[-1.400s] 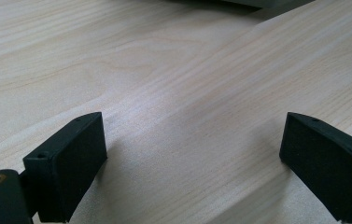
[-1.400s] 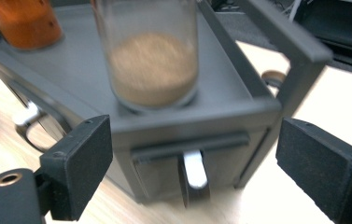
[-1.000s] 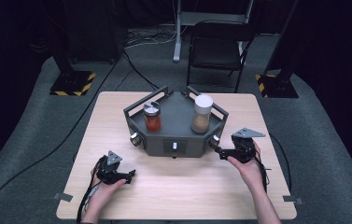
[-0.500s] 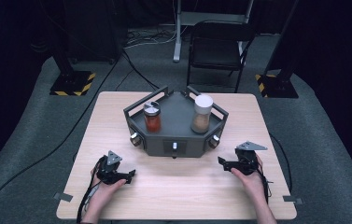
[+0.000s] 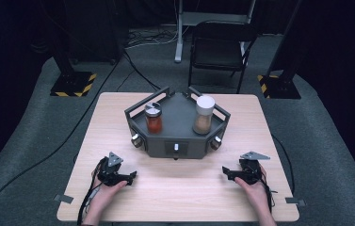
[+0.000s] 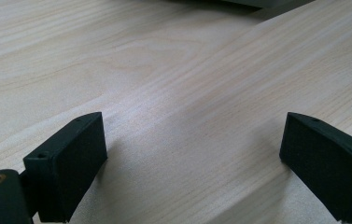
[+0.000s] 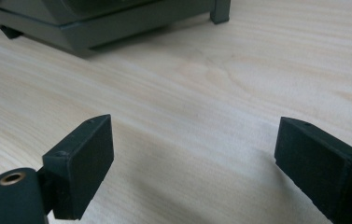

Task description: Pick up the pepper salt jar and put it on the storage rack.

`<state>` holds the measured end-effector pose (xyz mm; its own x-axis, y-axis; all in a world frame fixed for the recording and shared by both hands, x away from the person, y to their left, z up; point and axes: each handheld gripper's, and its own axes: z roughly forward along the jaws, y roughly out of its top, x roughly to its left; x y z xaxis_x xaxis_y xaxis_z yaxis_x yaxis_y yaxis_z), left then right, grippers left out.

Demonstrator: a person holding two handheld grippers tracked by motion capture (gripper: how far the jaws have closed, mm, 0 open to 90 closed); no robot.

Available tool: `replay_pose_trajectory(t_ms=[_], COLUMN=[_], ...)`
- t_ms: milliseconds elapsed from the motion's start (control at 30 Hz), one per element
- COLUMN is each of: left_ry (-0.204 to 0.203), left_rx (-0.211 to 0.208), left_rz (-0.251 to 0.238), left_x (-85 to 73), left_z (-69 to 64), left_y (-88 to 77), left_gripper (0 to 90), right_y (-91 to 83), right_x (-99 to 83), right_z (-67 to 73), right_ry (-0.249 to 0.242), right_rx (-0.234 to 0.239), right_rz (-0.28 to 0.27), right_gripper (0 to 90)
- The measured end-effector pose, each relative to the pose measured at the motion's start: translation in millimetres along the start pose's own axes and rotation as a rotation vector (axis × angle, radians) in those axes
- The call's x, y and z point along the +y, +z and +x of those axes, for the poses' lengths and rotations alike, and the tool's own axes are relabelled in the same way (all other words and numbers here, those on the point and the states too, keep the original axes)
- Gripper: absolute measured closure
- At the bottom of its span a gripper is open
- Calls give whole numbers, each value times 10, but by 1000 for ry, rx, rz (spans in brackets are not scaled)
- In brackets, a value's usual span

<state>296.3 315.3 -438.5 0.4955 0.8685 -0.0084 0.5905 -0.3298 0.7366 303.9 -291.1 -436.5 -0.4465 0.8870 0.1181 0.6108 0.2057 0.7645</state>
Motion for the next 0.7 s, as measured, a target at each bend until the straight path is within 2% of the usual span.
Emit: replay_pose_trajectory(t_ms=[200,267,467,700], left_ry=[0,0,0,0], left_rx=[0,0,0,-1], left_rz=[0,0,0,0], left_x=[0,0,0,0], left_z=[0,0,1,2], left_y=[0,0,0,0], left_gripper=[68,69,68,68], right_y=[-18,-33,-39,-42], right_x=[-39,-37,-37,-42], right_z=[44,107,215,229], right_ry=[-16,-53,-107,-105], right_rx=[-15,-36,-68,-69], right_rz=[3,19,40,41], right_gripper=[115,115,105,99])
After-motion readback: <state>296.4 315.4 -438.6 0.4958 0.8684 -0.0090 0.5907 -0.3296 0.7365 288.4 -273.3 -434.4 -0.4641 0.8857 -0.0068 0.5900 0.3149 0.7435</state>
